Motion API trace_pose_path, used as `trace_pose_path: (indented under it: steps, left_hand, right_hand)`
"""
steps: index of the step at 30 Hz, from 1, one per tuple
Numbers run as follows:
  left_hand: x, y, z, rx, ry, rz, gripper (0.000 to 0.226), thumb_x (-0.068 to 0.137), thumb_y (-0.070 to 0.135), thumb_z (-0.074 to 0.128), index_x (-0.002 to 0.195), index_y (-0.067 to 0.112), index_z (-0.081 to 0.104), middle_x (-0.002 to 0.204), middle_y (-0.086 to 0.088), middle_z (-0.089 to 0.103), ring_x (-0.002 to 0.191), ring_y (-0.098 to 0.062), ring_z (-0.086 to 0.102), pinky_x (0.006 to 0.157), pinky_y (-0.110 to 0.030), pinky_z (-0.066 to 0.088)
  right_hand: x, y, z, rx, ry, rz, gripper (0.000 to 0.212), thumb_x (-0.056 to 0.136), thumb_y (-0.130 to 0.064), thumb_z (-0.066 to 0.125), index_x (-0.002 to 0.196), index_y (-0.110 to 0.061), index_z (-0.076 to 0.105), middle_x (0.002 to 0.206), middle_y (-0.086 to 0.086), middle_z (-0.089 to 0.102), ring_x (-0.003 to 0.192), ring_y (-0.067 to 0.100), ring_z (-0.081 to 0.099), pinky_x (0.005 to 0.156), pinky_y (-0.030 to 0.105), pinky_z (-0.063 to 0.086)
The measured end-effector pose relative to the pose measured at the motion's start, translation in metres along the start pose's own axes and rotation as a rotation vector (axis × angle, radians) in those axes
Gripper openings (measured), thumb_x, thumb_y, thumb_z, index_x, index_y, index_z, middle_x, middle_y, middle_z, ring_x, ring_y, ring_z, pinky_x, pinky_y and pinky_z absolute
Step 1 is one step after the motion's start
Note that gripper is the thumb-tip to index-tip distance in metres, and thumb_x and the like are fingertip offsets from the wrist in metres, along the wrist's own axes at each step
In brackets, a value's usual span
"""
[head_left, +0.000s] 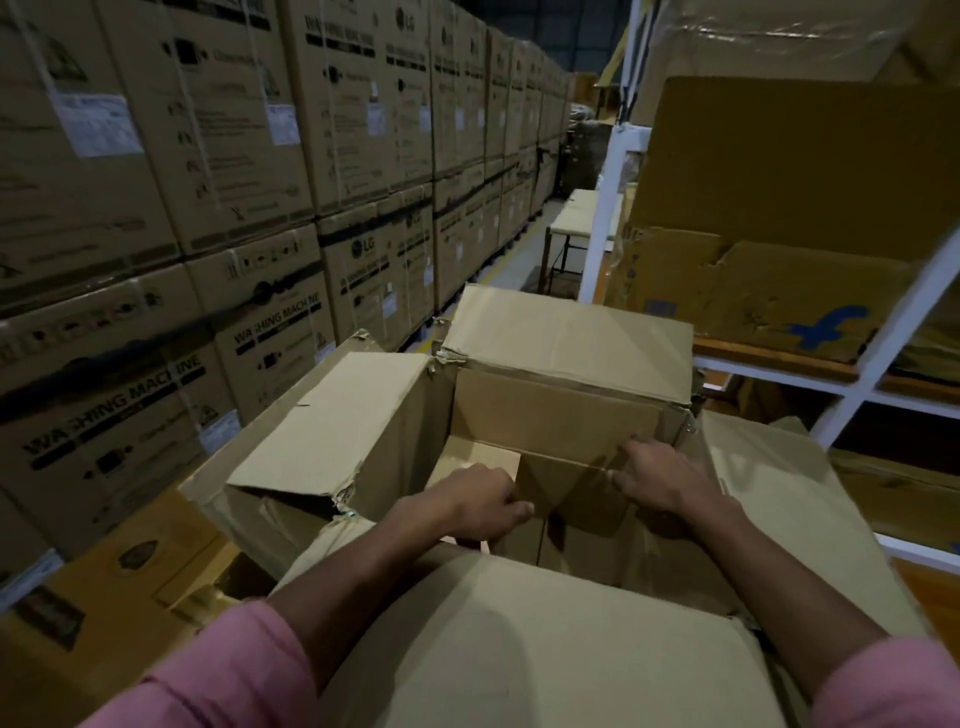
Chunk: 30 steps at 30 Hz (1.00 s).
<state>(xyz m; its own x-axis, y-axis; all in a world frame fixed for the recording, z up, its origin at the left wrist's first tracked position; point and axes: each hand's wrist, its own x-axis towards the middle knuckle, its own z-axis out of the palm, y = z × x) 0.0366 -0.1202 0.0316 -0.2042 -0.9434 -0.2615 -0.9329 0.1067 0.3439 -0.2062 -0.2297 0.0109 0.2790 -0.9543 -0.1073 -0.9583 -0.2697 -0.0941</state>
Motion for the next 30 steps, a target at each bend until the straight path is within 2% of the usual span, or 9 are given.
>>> trace_pose_path:
  steps: [2, 7, 10, 13, 15, 18, 22, 26, 30]
  left_hand:
    - [0.004, -0.001, 0.002, 0.046, -0.051, -0.001, 0.035, 0.105, 0.033, 0.05, 0.127, 0.012, 0.067, 0.118, -0.014, 0.07, 0.103, -0.033, 0.067, 0.084, -0.038, 0.056]
    - [0.023, 0.006, 0.028, 0.239, -0.309, 0.091, 0.04, 0.1, 0.023, 0.062, 0.14, 0.021, 0.058, 0.133, -0.011, 0.064, 0.121, -0.031, 0.06, 0.101, -0.046, 0.05]
    - [0.032, 0.002, 0.035, 0.497, -0.355, 0.12, 0.04, 0.098, 0.042, 0.062, 0.136, 0.033, 0.062, 0.134, -0.009, 0.059, 0.126, -0.035, 0.05, 0.102, -0.058, 0.044]
    - [0.034, 0.003, 0.035, 0.712, -0.368, 0.103, 0.043, 0.095, 0.049, 0.062, 0.135, 0.034, 0.062, 0.138, -0.01, 0.053, 0.127, -0.036, 0.04, 0.1, -0.056, 0.039]
    - [0.032, 0.009, 0.035, 0.82, -0.321, 0.15, 0.038, 0.1, 0.043, 0.06, 0.134, 0.029, 0.061, 0.135, -0.011, 0.057, 0.127, -0.032, 0.044, 0.099, -0.051, 0.038]
    - [0.029, 0.012, 0.025, 0.951, -0.051, 0.198, 0.04, 0.102, 0.046, 0.052, 0.132, 0.021, 0.059, 0.133, -0.012, 0.059, 0.127, -0.032, 0.048, 0.101, -0.052, 0.041]
    - [0.016, -0.001, 0.003, 0.82, 0.204, 0.015, 0.042, 0.102, 0.041, 0.051, 0.136, 0.018, 0.052, 0.141, -0.012, 0.05, 0.132, -0.032, 0.043, 0.102, -0.049, 0.041]
    - [0.005, -0.027, 0.003, 0.683, 0.198, -0.234, 0.048, 0.1, 0.047, 0.051, 0.139, 0.019, 0.053, 0.145, -0.01, 0.045, 0.134, -0.033, 0.037, 0.1, -0.048, 0.041]
    - [0.003, -0.03, 0.008, 0.618, 0.203, -0.292, 0.052, 0.099, 0.053, 0.049, 0.137, 0.019, 0.054, 0.146, -0.011, 0.045, 0.141, -0.035, 0.03, 0.104, -0.052, 0.037]
  right_hand:
    - [0.002, 0.001, 0.003, 0.021, -0.021, -0.014, 0.05, 0.096, -0.047, 0.058, 0.135, -0.016, 0.054, 0.135, 0.01, 0.056, 0.123, 0.033, 0.057, 0.099, 0.046, 0.049]
    - [0.008, 0.005, 0.01, 0.064, -0.02, -0.028, 0.05, 0.094, -0.045, 0.06, 0.134, -0.016, 0.056, 0.134, 0.011, 0.056, 0.121, 0.032, 0.057, 0.1, 0.046, 0.05]
    - [0.004, 0.004, 0.009, 0.051, -0.018, -0.028, 0.05, 0.094, -0.047, 0.059, 0.133, -0.016, 0.056, 0.135, 0.009, 0.053, 0.121, 0.032, 0.057, 0.099, 0.048, 0.05]
    - [0.001, 0.004, 0.007, 0.049, -0.005, -0.03, 0.05, 0.096, -0.048, 0.059, 0.135, -0.017, 0.056, 0.138, 0.007, 0.052, 0.123, 0.03, 0.056, 0.1, 0.049, 0.049]
    - [0.0, 0.005, 0.008, 0.049, 0.006, -0.026, 0.05, 0.097, -0.047, 0.058, 0.138, -0.018, 0.054, 0.141, 0.006, 0.05, 0.126, 0.029, 0.055, 0.101, 0.049, 0.049]
    - [0.001, 0.007, 0.007, 0.059, 0.014, -0.016, 0.05, 0.098, -0.046, 0.058, 0.139, -0.019, 0.053, 0.144, 0.006, 0.05, 0.127, 0.028, 0.054, 0.102, 0.048, 0.049]
    - [0.003, 0.008, 0.008, 0.083, 0.025, -0.011, 0.05, 0.098, -0.044, 0.058, 0.14, -0.019, 0.053, 0.147, 0.007, 0.047, 0.128, 0.027, 0.054, 0.103, 0.048, 0.049]
    - [0.002, 0.007, 0.01, 0.066, 0.049, -0.001, 0.052, 0.098, -0.043, 0.058, 0.141, -0.015, 0.05, 0.153, 0.013, 0.039, 0.132, 0.035, 0.051, 0.107, 0.049, 0.047]
    - [-0.002, 0.003, 0.002, -0.215, 0.175, -0.008, 0.051, 0.098, -0.047, 0.054, 0.142, -0.02, 0.05, 0.157, 0.013, 0.037, 0.143, 0.039, 0.034, 0.115, 0.058, 0.028]
